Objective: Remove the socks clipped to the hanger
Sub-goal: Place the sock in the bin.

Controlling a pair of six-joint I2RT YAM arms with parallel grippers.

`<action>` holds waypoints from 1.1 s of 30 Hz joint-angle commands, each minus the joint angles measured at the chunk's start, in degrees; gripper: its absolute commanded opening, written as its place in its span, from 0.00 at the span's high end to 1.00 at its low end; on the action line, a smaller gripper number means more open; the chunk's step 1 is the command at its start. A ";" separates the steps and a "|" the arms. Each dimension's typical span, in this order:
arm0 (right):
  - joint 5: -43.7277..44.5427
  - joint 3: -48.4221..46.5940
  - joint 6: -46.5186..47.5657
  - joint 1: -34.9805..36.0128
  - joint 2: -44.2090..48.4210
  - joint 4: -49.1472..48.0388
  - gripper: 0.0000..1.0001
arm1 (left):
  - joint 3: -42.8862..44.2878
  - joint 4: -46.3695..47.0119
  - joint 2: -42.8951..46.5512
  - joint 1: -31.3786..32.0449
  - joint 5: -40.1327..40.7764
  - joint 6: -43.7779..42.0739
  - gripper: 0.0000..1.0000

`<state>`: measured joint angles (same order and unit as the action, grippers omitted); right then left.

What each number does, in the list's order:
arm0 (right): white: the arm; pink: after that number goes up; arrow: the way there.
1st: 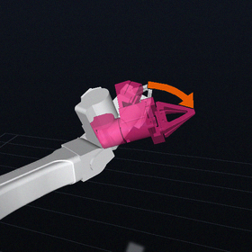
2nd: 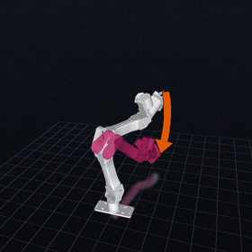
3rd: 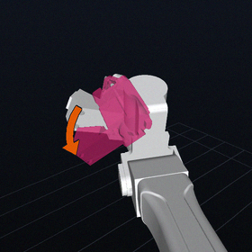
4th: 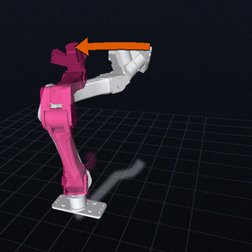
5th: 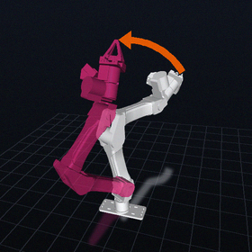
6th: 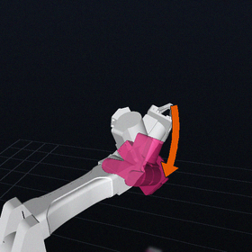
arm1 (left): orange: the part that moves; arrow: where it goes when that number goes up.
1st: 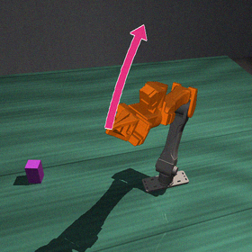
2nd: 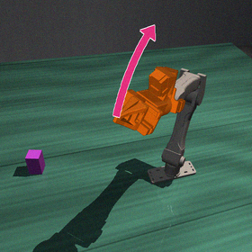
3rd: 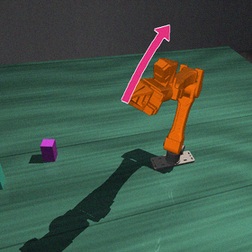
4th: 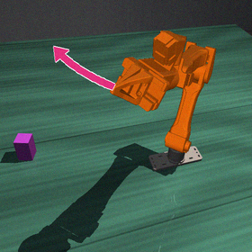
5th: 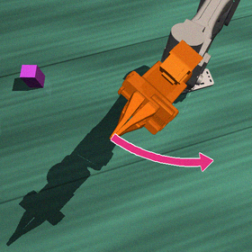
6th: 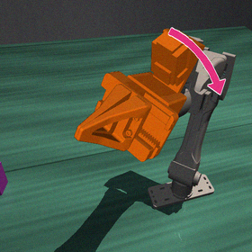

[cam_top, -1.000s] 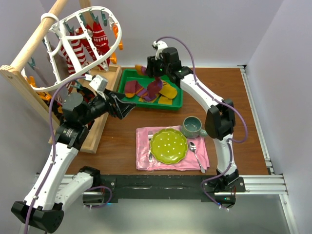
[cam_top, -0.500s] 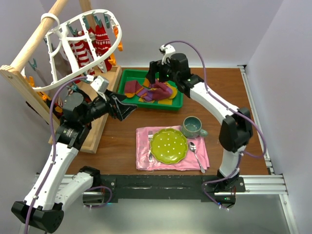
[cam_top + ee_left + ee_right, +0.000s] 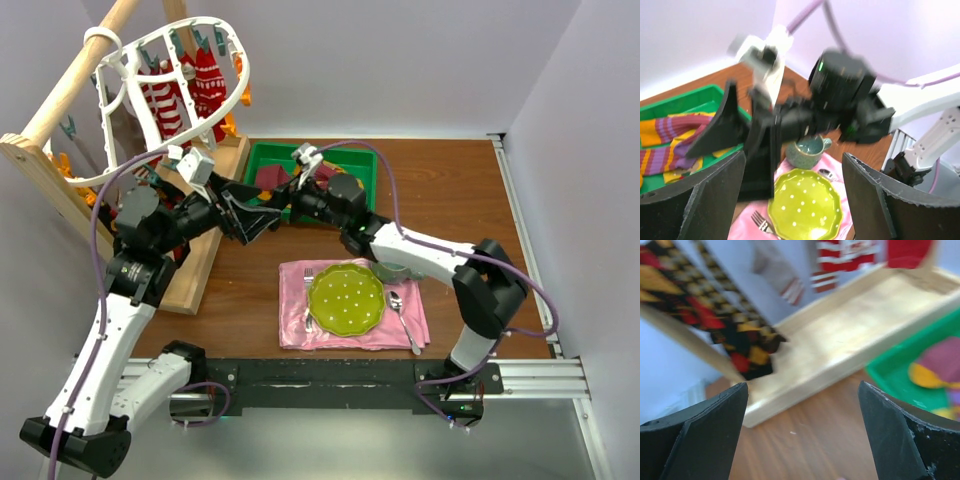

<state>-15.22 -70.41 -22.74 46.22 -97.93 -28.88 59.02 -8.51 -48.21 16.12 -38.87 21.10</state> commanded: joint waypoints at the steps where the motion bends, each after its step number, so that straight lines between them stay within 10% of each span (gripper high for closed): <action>1: -2.80 0.02 -4.06 3.70 -3.14 -16.99 0.03 | 5.57 1.92 1.10 -0.30 -0.77 4.55 0.17; 33: 8.54 -31.36 -5.03 15.13 -26.17 -7.68 0.11 | 21.22 -7.56 5.58 -0.30 19.97 8.61 0.16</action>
<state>-8.08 -98.10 -27.40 61.12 -123.63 -36.77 78.89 -13.32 -43.81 16.12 -21.23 29.95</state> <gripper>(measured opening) 0.944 0.834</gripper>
